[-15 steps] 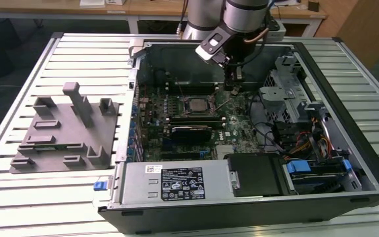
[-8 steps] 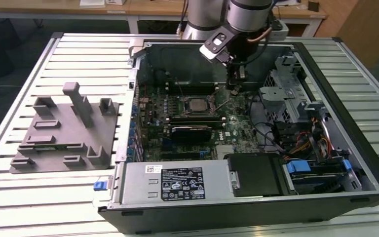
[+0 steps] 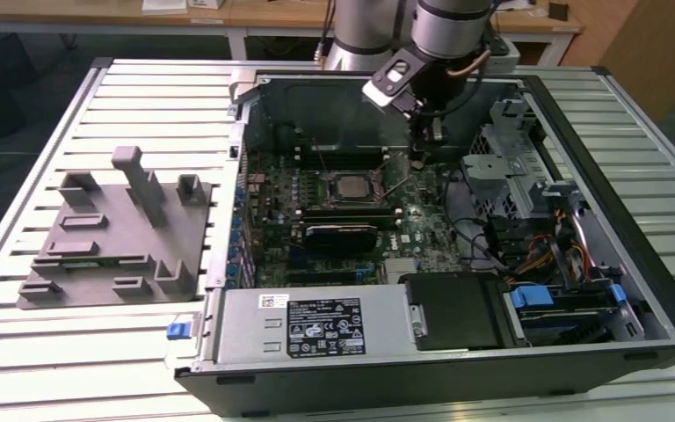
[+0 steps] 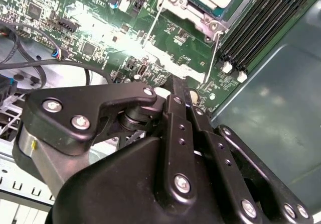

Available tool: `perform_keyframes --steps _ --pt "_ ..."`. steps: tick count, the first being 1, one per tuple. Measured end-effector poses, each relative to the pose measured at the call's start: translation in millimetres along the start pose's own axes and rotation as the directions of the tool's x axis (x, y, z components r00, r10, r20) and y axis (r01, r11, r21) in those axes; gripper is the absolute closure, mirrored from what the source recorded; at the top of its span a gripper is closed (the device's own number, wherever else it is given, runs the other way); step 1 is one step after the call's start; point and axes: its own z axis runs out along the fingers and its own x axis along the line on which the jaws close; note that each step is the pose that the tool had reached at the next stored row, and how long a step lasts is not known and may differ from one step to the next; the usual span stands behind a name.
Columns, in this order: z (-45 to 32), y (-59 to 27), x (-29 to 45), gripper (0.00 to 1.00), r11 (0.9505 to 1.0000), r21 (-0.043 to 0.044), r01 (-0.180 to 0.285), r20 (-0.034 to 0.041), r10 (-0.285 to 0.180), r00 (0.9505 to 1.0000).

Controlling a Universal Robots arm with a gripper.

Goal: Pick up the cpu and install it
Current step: 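Close the cpu cover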

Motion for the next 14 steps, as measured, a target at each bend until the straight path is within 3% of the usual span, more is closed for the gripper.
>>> perform_keyframes --steps 5,14 --pt "3.1 4.3 0.1 0.89 1.0 0.0015 0.0 -0.0001 0.0 1.0" --pt "11.7 4.5 0.1 0.89 1.0 0.0032 0.0 -0.0001 0.0 1.0"
